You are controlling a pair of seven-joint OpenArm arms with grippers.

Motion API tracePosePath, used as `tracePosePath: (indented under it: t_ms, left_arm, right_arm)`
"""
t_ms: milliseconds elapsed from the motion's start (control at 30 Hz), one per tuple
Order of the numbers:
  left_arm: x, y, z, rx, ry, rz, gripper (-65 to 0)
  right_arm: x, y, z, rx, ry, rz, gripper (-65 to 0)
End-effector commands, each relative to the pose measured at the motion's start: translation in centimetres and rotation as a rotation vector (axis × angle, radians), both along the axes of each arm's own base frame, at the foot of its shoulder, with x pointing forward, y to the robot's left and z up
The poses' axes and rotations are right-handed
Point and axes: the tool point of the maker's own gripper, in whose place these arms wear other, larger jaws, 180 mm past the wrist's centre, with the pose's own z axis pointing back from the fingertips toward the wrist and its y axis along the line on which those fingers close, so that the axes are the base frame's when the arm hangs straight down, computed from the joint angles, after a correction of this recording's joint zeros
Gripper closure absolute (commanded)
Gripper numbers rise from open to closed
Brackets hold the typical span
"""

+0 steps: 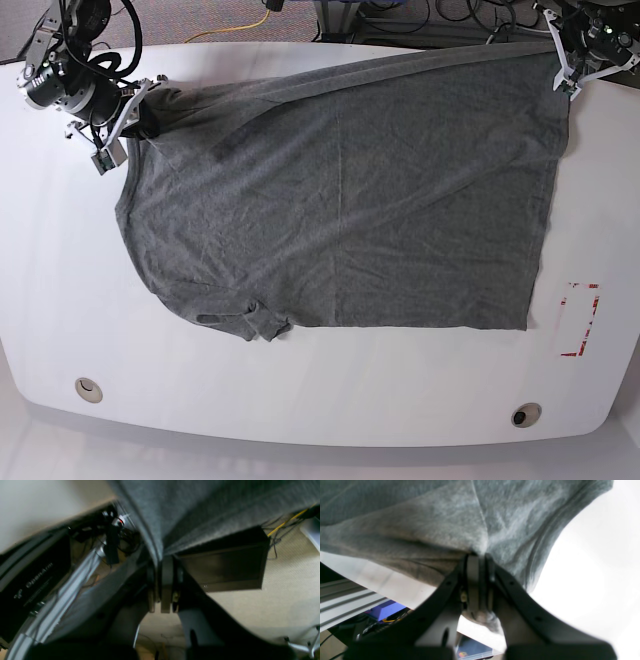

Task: Layout the t-shirt on the table in an organized manner, then fold the t-shirt properly
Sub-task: 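Pull the held shirt edge taut with both grippers, spreading it apart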

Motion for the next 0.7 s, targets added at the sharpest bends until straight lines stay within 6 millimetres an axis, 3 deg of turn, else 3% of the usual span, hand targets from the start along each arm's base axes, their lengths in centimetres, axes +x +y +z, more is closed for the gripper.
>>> tracePosePath:
  t_ms: [0, 300, 400, 667]
  left_arm:
    - [1.3, 1.2, 1.1, 0.054, -0.027, -0.01, 0.0]
    - [8.7, 1.2, 3.3, 0.064, -0.21, -0.006, 0.0]
    - [10.9, 0.2, 3.7, 0.049, -0.253, -0.038, 0.0]
    - [14.8, -1.5, 4.8, 0.035, -0.318, -0.12, 0.0]
  right_arm:
    - [0.6, -0.6, 0.9, -0.021, -0.033, -0.002, -2.9]
    - [1.6, -0.1, 1.8, 0.015, -0.077, 0.006, -2.9]
    - [1.9, 0.2, 2.1, 0.032, -0.09, 0.012, -2.9]
    - [2.8, 0.2, 2.6, 0.032, -0.115, 0.013, -2.9]
